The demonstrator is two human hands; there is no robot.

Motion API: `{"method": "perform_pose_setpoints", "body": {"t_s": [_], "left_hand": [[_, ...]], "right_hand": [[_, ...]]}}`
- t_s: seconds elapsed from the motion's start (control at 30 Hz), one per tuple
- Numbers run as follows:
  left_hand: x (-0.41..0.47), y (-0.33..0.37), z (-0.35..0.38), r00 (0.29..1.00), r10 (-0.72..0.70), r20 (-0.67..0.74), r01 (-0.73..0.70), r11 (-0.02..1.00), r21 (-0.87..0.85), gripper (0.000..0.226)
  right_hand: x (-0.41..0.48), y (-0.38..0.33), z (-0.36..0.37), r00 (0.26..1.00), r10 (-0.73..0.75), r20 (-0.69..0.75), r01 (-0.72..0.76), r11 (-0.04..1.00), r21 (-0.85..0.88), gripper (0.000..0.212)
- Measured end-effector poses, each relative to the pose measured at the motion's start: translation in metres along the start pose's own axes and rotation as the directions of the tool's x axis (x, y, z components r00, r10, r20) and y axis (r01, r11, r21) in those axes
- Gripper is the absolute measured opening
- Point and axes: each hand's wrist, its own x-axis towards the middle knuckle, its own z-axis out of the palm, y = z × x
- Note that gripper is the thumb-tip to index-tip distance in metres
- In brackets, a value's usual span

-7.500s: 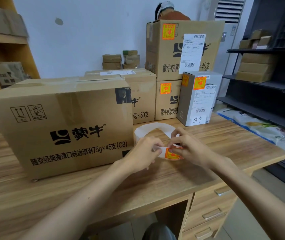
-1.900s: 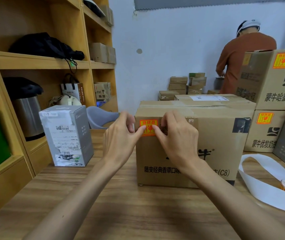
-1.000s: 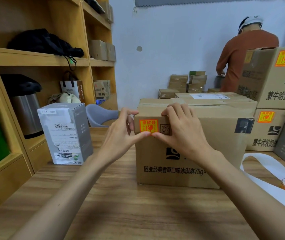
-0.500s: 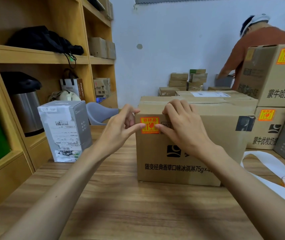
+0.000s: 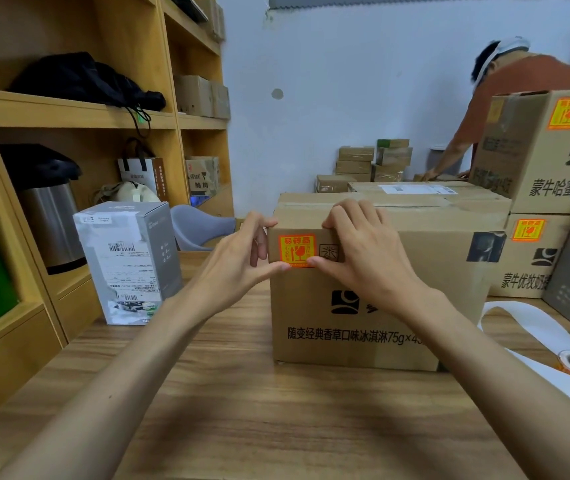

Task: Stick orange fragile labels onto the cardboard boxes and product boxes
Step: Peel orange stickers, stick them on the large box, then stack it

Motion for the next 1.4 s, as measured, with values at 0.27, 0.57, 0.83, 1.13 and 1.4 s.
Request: {"method": "perform_pose_setpoints", "body": {"t_s": [0.27,0.57,0.83,1.13,1.4], "left_hand": [[0.009,0.008,0.001,0.995,-0.030,-0.094,0.021,0.995,-0.098,0.024],[0.009,0.019,0.004,0.984,-0.083,-0.160,0.073,0.995,-0.069,0.028],[0.007,0.023,-0.005,0.986,-0.122,-0.118,0.116,0.992,-0.053,0.033],[-0.014,0.072,0.054,0.875,0.412,-0.255,-0.309,0.880,0.360,0.037],[-0.013,0.142,0.189,0.874,0.445,0.196,-0.468,0.879,0.094,0.038]], "right_hand": [[0.009,-0.001,-0.004,0.999,0.036,-0.005,-0.036,0.998,0.041,0.037],[0.010,-0.006,-0.005,0.995,0.089,-0.038,-0.086,0.994,0.062,0.035],[0.008,0.002,-0.018,0.993,0.088,0.083,-0.101,0.981,0.163,0.033],[-0.078,0.058,-0.073,0.986,0.164,-0.011,-0.161,0.980,0.116,0.039],[-0.177,0.133,-0.111,0.914,0.331,0.233,-0.335,0.942,-0.025,0.024]]}}
